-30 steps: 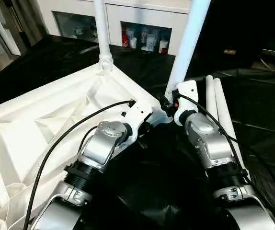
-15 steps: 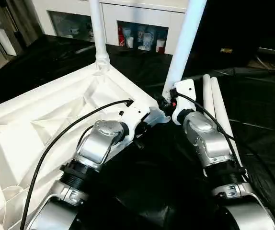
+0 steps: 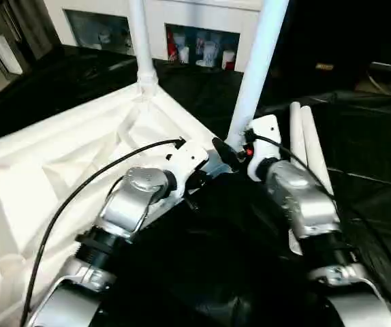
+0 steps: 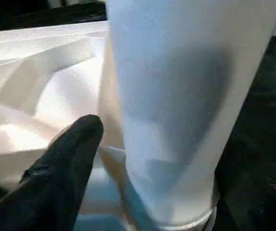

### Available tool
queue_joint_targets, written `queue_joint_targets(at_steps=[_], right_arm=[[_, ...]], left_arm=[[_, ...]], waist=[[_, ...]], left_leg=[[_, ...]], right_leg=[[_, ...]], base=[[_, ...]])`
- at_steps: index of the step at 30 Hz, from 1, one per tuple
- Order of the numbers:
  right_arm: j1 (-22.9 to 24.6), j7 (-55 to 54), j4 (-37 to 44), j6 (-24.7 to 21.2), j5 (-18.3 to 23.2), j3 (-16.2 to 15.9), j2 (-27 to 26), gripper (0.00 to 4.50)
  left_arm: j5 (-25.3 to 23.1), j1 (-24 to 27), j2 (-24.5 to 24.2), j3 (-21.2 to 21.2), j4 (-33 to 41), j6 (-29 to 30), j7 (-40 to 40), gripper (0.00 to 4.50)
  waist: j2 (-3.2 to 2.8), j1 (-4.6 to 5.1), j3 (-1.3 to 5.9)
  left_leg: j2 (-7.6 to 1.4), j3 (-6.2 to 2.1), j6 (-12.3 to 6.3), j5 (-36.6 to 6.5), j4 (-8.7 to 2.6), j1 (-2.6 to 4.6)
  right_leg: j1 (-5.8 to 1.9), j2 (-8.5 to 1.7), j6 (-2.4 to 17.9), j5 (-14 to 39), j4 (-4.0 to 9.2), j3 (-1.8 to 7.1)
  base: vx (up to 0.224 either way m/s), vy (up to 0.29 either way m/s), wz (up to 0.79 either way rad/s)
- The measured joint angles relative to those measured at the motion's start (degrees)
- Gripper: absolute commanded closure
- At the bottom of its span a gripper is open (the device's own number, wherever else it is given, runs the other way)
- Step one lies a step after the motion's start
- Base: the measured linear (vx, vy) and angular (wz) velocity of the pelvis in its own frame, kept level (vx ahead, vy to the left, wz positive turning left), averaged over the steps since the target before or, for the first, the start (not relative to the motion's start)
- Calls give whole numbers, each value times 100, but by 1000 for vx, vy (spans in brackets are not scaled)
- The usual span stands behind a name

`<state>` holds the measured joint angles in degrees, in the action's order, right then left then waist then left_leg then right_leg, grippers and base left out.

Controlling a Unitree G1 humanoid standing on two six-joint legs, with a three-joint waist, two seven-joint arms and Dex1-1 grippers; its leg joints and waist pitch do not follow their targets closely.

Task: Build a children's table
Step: Insert table leg to table base

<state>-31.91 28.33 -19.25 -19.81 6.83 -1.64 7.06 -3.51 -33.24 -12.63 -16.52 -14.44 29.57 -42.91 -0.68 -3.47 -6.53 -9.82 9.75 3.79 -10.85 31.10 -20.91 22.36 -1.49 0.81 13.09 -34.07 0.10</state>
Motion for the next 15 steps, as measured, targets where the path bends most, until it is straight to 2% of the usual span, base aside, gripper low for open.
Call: queue_joint_targets(at_steps=[5,10,15], right_arm=[[326,920,613,-349,220,-301,635,40],[737,1792,1060,-508,249,-582,1289,40],[999,2347,1554,-610,299,-773,1804,40]], left_arm=[[95,226,-465,-39,225,-588,-730,450],[277,353,-844,-194,407,-927,-1469,450],[409,414,-1079,-260,419,-1147,-1979,450]], waist=[[-12,-19,-4],[-34,-106,-16],[-38,-164,-25]], left_leg=[[-11,-6,-13,-6,14,-47],[-33,-13,-17,-8,78,-109],[-45,-12,-14,-6,133,-113]], right_leg=[[37,2,-44,-26,-8,-28],[70,2,-44,-26,-42,-58],[72,-5,1,-1,-93,-67]], base=[[0,0,0],[0,0,0],[0,0,0]])
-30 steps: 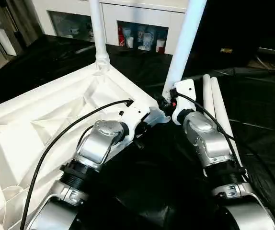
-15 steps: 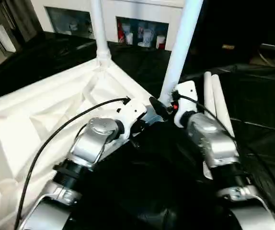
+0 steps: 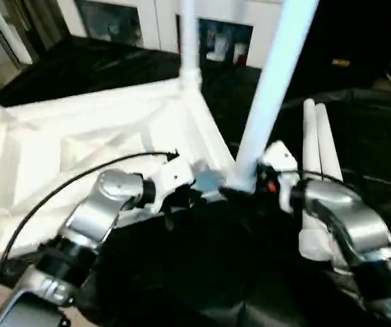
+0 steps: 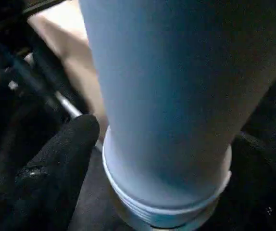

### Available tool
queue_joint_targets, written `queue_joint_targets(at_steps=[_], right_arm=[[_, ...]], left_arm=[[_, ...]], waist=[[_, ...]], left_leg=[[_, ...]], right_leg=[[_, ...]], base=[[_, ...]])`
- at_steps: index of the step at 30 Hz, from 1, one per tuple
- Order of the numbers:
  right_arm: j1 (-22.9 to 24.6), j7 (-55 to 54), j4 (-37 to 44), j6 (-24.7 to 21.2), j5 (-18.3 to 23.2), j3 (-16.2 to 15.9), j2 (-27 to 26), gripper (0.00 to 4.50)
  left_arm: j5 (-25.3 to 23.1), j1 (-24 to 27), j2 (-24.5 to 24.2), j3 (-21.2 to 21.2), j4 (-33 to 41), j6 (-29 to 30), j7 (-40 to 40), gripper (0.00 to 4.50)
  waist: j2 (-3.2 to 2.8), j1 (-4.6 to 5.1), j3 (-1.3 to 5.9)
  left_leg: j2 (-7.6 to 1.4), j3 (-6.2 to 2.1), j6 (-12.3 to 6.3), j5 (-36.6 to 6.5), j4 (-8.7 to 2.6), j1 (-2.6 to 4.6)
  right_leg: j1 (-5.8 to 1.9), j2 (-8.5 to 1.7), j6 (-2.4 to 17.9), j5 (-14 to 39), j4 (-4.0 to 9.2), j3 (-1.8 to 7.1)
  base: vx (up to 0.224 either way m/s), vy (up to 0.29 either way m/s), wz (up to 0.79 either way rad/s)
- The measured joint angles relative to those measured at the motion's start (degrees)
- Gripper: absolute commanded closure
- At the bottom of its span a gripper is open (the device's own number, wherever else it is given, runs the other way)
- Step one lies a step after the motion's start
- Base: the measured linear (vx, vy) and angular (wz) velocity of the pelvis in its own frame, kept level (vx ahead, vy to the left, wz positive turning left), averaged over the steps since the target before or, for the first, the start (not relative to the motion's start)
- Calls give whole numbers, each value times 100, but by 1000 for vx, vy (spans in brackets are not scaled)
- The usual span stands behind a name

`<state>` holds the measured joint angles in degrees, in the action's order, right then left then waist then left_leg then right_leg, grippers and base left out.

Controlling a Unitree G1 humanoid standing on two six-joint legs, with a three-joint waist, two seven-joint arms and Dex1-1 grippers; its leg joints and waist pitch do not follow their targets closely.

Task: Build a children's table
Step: Insert table leg to table base

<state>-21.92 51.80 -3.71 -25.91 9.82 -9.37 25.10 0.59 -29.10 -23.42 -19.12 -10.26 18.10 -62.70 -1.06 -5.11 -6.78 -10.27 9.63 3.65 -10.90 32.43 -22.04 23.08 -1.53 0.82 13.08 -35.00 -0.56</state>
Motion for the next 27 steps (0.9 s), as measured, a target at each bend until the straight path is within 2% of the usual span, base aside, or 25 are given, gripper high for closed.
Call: queue_joint_targets(at_steps=[4,9,11,14,15,18,20,27], right_arm=[[209,357,329,-83,180,-18,258,40],[353,491,592,-120,318,-16,325,40],[398,474,597,-119,318,-17,306,73],[424,378,590,-128,313,-17,268,73],[425,365,591,-128,313,-18,258,105],[452,302,590,-139,306,-15,205,118],[483,255,591,-128,310,-16,186,147],[643,130,579,-69,351,6,34,166]], left_arm=[[103,76,-164,-32,43,-110,-325,450],[156,85,-233,-82,46,-143,-423,450],[156,97,-238,-97,46,-183,-448,450],[155,116,-241,-99,47,-226,-487,450],[155,116,-245,-99,47,-226,-488,450],[156,125,-263,-102,47,-226,-521,450],[156,132,-269,-108,46,-227,-523,450],[155,166,-266,-131,46,-227,-511,450]], waist=[[-8,-35,-5],[-12,-65,-7],[-12,-81,-7],[-13,-93,-7],[-13,-97,-7],[-13,-104,-7],[-13,-109,-7],[-13,-114,-7]], left_leg=[[-4,10,-16,31,7,-1],[-4,12,-26,39,26,-5],[-4,12,-28,40,30,-6],[-4,12,-30,42,34,-6],[-4,12,-32,43,36,-6],[-5,12,-34,44,43,-5],[-6,12,-34,44,54,-5],[-7,11,-34,44,88,-1]], right_leg=[[-2,-12,3,-2,-17,-14],[-3,-20,6,-5,-35,-17],[-3,-21,7,-5,-38,-19],[-2,-22,7,-5,-46,-20],[-2,-22,7,-5,-49,-20],[-1,-22,7,-4,-61,-20],[-1,-22,8,-4,-71,-20],[-3,-26,8,-4,-105,-19]], base=[[0,0,0],[0,0,0],[0,0,0],[0,0,0],[0,0,0],[0,0,0],[0,0,0],[0,0,0]])
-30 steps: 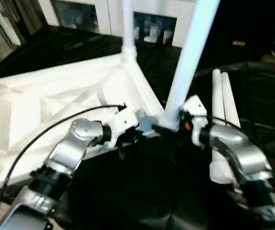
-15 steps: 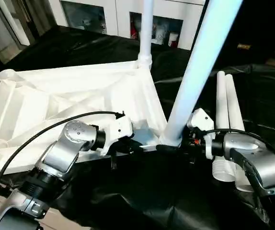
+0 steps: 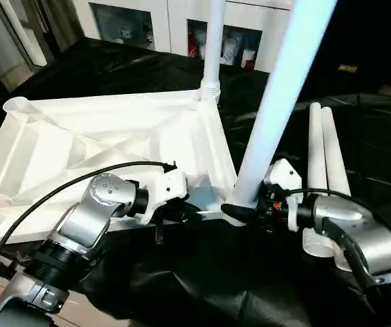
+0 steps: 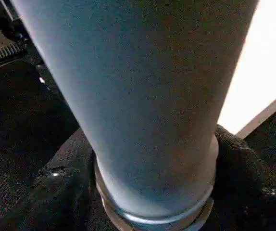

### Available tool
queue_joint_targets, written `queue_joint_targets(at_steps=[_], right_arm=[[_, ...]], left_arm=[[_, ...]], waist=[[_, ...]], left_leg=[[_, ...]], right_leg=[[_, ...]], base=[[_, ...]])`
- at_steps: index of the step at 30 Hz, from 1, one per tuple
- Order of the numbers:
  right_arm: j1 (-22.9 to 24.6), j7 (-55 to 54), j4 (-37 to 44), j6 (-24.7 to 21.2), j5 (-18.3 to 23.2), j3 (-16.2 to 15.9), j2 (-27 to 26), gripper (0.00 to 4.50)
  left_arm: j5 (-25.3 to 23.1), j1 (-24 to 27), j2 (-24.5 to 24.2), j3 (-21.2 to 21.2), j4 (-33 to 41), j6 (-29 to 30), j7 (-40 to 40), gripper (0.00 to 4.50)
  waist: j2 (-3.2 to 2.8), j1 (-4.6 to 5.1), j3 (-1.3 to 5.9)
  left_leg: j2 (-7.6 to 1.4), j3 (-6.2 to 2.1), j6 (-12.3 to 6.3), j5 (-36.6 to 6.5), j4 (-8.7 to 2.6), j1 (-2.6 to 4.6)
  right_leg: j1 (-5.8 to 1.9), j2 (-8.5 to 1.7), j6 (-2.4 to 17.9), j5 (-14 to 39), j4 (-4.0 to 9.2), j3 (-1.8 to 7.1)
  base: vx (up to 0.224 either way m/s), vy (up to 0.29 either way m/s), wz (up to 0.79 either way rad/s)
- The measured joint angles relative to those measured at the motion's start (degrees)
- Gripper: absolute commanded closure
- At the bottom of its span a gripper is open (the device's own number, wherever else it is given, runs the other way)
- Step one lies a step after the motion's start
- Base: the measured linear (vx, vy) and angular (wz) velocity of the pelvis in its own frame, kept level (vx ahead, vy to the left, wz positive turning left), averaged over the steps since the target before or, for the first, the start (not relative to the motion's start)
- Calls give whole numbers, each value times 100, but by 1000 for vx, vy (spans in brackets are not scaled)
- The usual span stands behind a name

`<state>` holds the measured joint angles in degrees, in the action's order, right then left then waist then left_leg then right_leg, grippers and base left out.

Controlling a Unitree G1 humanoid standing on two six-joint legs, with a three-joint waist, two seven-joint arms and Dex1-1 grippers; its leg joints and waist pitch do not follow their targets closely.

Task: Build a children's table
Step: Insert table leg to table base, then rotate leg to tighten

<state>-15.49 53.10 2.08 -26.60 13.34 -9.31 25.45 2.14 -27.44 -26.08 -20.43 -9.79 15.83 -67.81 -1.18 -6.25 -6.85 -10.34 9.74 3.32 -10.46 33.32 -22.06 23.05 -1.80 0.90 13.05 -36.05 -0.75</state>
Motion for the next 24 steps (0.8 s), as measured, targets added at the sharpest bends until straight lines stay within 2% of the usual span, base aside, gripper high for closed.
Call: queue_joint_targets(at_steps=[9,15,18,20,24], right_arm=[[186,-275,-296,453,53,162,-284,171],[117,-790,-572,495,26,266,-642,171],[-152,-1596,-1026,543,-93,475,-1141,171],[-576,-2512,-1696,703,-216,716,-1660,171],[-1429,-4008,-2911,1033,-423,1101,-2276,171]], left_arm=[[-1,32,38,25,-48,40,130,450],[-7,15,177,128,-168,204,372,450],[-96,-173,499,208,-454,456,869,450],[-244,-477,986,277,-861,775,1549,450],[-437,-971,1878,423,-1562,1202,2749,450]], waist=[[-6,25,5],[-28,106,20],[-54,146,41],[-55,148,47],[-61,135,51]], left_leg=[[-1,0,-6,3,31,1],[2,0,-6,6,35,11],[9,1,6,11,34,18],[27,9,7,11,25,41],[48,22,1,16,22,67]], right_leg=[[-7,-3,9,-10,-15,1],[-18,-7,11,-22,-15,1],[-18,-20,8,-43,-17,-3],[-28,-49,11,-54,-21,-11],[-53,-86,8,-60,-6,-13]], base=[[0,0,0],[0,0,0],[0,0,0],[0,0,0],[0,0,0]])
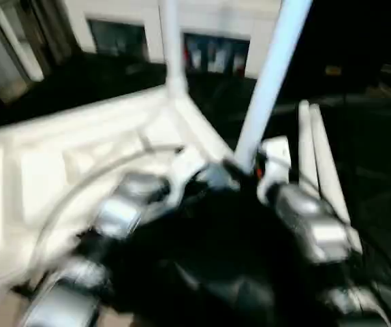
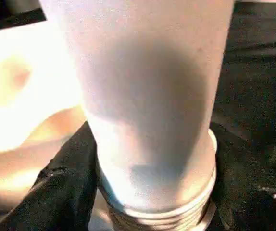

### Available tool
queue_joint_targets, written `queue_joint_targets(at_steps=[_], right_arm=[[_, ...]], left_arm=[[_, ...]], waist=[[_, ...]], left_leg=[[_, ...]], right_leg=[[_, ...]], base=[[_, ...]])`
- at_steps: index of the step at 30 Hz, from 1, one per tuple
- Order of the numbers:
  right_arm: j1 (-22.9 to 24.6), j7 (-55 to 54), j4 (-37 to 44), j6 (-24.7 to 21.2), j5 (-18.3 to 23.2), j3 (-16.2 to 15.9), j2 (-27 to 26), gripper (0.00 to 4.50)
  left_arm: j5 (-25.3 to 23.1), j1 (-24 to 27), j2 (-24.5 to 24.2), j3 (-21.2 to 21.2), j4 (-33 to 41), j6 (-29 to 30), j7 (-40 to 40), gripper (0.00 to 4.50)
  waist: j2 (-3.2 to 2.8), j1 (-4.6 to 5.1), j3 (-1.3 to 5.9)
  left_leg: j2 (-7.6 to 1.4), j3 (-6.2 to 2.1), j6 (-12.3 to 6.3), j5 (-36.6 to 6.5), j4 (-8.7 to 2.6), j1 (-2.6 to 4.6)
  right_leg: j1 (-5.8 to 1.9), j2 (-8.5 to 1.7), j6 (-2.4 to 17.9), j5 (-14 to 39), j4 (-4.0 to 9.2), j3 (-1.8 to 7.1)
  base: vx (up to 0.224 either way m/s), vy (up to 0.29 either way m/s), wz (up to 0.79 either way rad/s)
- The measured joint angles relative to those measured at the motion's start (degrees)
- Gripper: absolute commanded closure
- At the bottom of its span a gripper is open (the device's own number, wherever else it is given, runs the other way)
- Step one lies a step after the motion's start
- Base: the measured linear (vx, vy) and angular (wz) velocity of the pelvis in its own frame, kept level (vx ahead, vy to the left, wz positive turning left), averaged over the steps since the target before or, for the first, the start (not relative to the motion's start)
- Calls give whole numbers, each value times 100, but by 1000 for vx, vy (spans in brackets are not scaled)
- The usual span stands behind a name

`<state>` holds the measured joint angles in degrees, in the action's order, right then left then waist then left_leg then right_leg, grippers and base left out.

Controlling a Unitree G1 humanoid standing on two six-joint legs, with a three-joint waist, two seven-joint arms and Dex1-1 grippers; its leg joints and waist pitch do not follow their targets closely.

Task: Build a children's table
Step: Rotate leg to tighten

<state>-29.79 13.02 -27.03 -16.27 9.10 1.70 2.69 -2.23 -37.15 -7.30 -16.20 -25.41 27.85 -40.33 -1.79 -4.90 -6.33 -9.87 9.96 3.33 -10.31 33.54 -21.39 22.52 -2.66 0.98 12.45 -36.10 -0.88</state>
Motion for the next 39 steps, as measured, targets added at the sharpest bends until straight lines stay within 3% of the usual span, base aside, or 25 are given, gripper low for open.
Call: queue_joint_targets(at_steps=[4,6,17,22,30,34,39], right_arm=[[-319,-425,-484,185,-39,119,-127,171],[-330,-424,-507,210,-40,124,-133,115],[-622,-169,-980,578,-84,154,-200,23],[-293,784,-347,329,-161,-259,370,3],[519,2819,1204,-264,173,-828,1753,3],[852,3671,1976,-514,435,-951,2288,3],[983,4096,2284,-693,556,-987,2584,3]], left_arm=[[-60,-93,278,17,-136,96,437,450],[-63,-97,278,19,-136,95,435,450],[-114,-51,85,-32,-58,-123,76,450],[-8,113,-341,-77,224,-541,-538,450],[279,497,-1045,-202,732,-935,-1845,450],[389,595,-1281,-317,897,-1088,-2364,450],[469,644,-1434,-395,962,-1184,-2705,450]], waist=[[-2,-7,4],[-1,-7,7],[-4,-6,11],[-15,-21,16],[-28,-73,9],[-31,-116,7],[-32,-156,6]], left_leg=[[25,20,-6,-1,-7,15],[31,20,-11,-1,-11,15],[34,21,-16,3,-73,10],[30,21,-90,51,-80,-79],[26,20,-102,45,-80,-115],[4,23,-108,51,-70,-131],[-12,23,-111,55,-52,-150]], right_leg=[[-23,-41,-9,1,6,-1],[-26,-47,-20,-3,13,-1],[-9,-48,-31,0,40,-13],[66,-48,-39,4,42,-34],[71,-59,-41,2,82,-62],[69,-62,-41,2,81,-100],[67,-69,-41,2,76,-134]], base=[[0,0,0],[0,0,0],[0,0,0],[0,0,0],[0,0,0],[0,0,0],[0,0,0]])
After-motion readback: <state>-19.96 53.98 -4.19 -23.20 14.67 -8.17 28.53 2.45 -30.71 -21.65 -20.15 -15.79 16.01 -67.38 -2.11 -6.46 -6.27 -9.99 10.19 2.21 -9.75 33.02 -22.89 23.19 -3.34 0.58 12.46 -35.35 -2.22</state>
